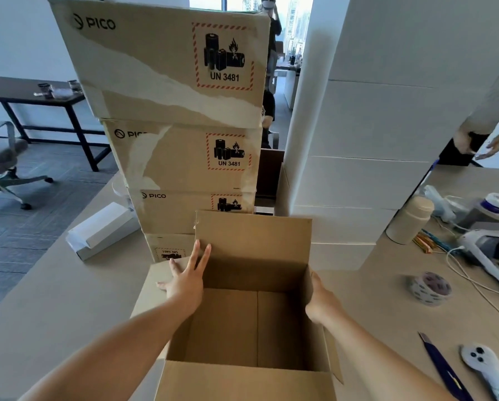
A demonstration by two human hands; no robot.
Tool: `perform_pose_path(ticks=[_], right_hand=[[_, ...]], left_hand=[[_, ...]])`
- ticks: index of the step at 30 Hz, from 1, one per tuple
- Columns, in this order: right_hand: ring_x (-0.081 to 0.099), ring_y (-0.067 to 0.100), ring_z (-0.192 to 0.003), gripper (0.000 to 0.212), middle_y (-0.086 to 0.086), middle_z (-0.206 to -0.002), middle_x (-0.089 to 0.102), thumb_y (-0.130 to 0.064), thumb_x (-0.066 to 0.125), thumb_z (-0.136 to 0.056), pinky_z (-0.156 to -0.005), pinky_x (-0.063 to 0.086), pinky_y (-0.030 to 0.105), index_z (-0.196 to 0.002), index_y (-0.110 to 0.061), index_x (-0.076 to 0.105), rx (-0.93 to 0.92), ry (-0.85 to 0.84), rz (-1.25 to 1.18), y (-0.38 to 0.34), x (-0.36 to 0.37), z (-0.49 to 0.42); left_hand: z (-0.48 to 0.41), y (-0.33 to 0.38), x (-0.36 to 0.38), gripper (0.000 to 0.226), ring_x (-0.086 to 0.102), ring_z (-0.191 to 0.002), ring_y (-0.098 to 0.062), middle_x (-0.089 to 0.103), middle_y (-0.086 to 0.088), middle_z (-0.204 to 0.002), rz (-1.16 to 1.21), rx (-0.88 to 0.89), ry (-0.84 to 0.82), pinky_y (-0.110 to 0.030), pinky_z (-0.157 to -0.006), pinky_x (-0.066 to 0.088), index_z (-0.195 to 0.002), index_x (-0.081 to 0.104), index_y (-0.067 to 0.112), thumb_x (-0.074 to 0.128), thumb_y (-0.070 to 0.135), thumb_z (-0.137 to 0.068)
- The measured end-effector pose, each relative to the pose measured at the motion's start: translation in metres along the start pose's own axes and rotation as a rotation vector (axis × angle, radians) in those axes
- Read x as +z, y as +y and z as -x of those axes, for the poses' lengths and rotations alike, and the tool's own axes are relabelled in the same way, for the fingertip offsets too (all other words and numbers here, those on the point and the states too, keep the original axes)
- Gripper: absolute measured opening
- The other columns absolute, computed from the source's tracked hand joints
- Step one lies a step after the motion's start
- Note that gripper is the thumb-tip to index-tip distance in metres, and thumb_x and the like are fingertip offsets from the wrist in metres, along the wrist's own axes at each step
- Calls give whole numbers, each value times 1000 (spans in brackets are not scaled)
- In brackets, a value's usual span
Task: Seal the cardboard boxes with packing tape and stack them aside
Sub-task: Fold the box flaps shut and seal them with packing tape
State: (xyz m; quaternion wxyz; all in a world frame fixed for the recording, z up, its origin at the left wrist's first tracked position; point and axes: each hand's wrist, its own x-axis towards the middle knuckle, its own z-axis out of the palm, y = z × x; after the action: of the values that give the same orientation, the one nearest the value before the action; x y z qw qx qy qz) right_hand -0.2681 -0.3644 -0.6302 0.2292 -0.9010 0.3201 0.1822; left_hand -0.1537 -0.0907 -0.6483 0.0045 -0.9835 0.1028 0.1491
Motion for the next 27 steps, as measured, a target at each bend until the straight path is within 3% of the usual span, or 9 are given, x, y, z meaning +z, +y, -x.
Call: perform_pose_path(ticks=[2,6,9,12,14,16,19,21,27], right_hand=[[57,16,-63,94,8,-108,61,4,43,-89,-44,41,23,-153,-41,-8,14,-28,-32,5,-2,6],[59,18,-65,93,11,-126,56,6,42,-87,-45,42,23,-154,-38,-6,20,-38,-87,20,1,14],[64,26,-92,96,10,-152,32,8,44,-86,-49,48,24,-154,-37,-6,10,-7,-85,30,11,21],[59,30,-111,95,12,-156,23,7,43,-90,-59,46,24,-152,-39,-13,42,-6,-38,34,20,29],[56,24,-106,89,11,-155,26,4,39,-93,-71,46,27,-153,-35,-14,31,11,-32,36,24,32],[50,12,-88,80,14,-150,36,0,38,-96,-82,47,31,-155,-27,-10,-7,20,-42,36,26,32],[44,8,-58,91,9,-112,54,2,41,-93,-46,41,22,-151,-34,-20,37,7,21,34,25,30],[46,9,-53,92,6,-99,51,1,41,-94,-38,33,20,-149,-36,-22,50,-3,66,30,22,31],[53,9,-62,85,8,-120,59,-5,44,-98,-48,44,18,-153,-38,-13,7,88,32,13,19,14]], left_hand=[[8,1,5,104,2,-148,-51,-49,4,-150,37,25,6,-66,-96,47,-148,-30,38,55,9,-98],[23,1,15,100,-1,-148,-49,-41,7,-154,72,87,46,-68,-97,43,-147,-29,41,47,-1,-98],[38,1,20,96,4,-150,-44,-29,11,-160,146,92,67,-64,-102,44,-153,-17,43,47,-2,-97],[49,-2,28,88,20,-147,-41,-6,12,-165,246,86,131,-56,-105,45,-155,-2,44,41,-3,-95],[50,-4,32,89,32,-139,-37,7,11,-165,295,92,173,-50,-103,48,-153,5,44,40,-6,-89],[47,-5,33,89,34,-134,-35,11,11,-162,356,96,150,-44,-102,49,-153,12,42,41,-11,-87],[44,-5,27,88,37,-129,-33,12,12,-158,446,121,109,-38,-97,50,-152,19,40,42,-15,-87],[37,-8,25,89,39,-127,-33,10,12,-159,462,139,103,-37,-97,50,-153,18,39,43,-15,-87],[11,-19,14,93,36,-133,-35,2,12,-163,464,148,58,-38,-105,44,-156,12,38,42,-17,-87]])
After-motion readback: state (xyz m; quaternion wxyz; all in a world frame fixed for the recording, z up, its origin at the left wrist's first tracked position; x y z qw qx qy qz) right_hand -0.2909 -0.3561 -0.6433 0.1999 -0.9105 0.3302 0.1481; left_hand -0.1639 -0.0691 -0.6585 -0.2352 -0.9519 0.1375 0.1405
